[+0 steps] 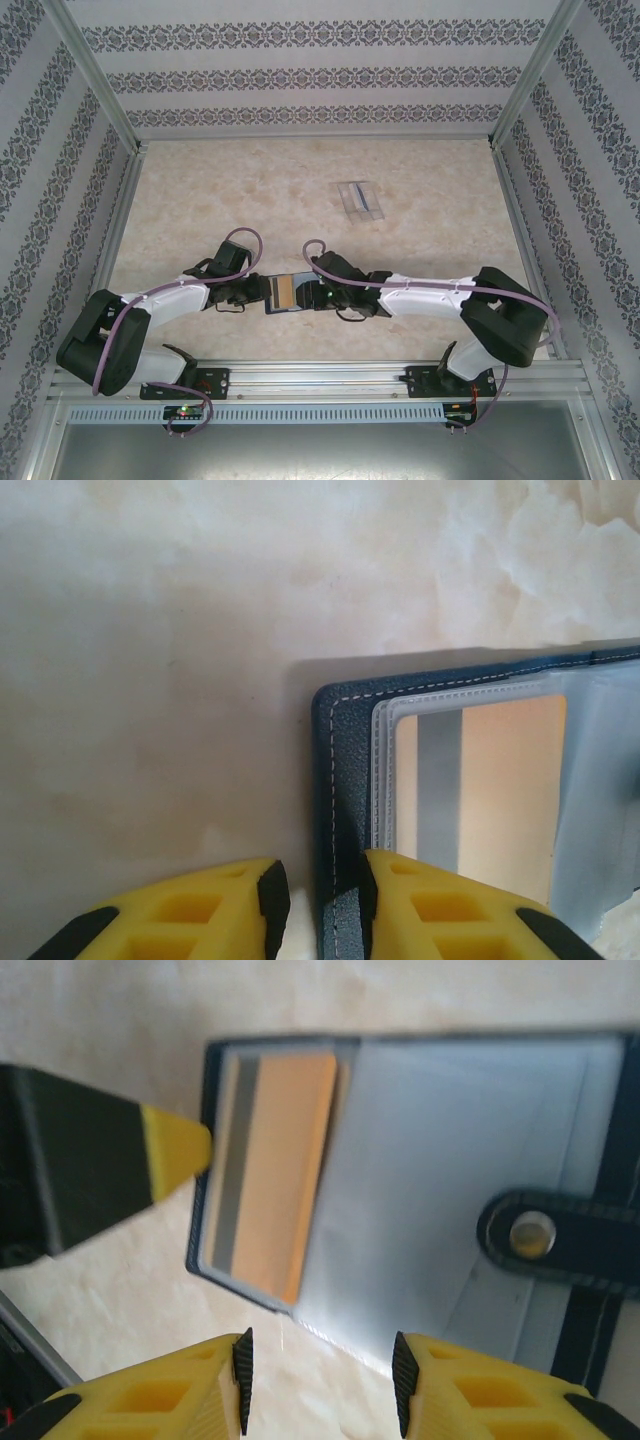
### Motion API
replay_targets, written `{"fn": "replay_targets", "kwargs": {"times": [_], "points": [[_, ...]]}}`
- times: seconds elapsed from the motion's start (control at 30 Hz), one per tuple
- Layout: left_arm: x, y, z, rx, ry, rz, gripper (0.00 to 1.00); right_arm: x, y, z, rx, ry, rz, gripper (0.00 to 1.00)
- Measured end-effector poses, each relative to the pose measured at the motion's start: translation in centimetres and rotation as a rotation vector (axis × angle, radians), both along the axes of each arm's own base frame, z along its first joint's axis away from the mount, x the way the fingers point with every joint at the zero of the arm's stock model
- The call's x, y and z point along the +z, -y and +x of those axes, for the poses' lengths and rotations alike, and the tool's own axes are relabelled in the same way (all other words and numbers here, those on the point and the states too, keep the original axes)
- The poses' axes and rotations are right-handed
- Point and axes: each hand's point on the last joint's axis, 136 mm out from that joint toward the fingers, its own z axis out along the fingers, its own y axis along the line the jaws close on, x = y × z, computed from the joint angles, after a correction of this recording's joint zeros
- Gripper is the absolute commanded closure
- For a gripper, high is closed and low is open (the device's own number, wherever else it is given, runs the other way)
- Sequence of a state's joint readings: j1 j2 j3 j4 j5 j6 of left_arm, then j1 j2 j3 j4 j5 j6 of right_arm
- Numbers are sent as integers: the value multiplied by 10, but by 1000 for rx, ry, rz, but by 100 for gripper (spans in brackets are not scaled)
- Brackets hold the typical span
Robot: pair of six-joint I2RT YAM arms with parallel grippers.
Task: Put the credit cards into the card holder
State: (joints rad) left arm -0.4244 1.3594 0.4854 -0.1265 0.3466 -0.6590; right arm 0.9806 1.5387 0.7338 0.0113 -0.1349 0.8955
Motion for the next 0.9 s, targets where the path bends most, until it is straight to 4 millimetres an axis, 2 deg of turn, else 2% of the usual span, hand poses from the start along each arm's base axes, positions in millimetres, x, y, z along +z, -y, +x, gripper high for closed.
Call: {"fn": "replay_targets", "kwargs": {"times": [0.17,0.3,0.47,0.57,0.63,0.7,0.9], "points": [[0,0,0,0,0,0,69,-11,7,-7,-41,-62,-18,53],[0,0,0,0,0,0,69,-13,8,-8,-69,-85,-9,54],[0,0,0,1,0,-1,69,-27,7,-9,-86,-117,-20,56],[0,0,0,2,2,-2,69,-26,3,-6,-94,-115,-2,57],[0,0,0,2,2,-2,69,-26,2,-6,-101,-119,5,60],[0,0,0,3,3,-2,69,-26,2,-6,-104,-121,10,68],[0,0,0,3,2,-3,69,-26,2,-5,-106,-117,12,76]]}}
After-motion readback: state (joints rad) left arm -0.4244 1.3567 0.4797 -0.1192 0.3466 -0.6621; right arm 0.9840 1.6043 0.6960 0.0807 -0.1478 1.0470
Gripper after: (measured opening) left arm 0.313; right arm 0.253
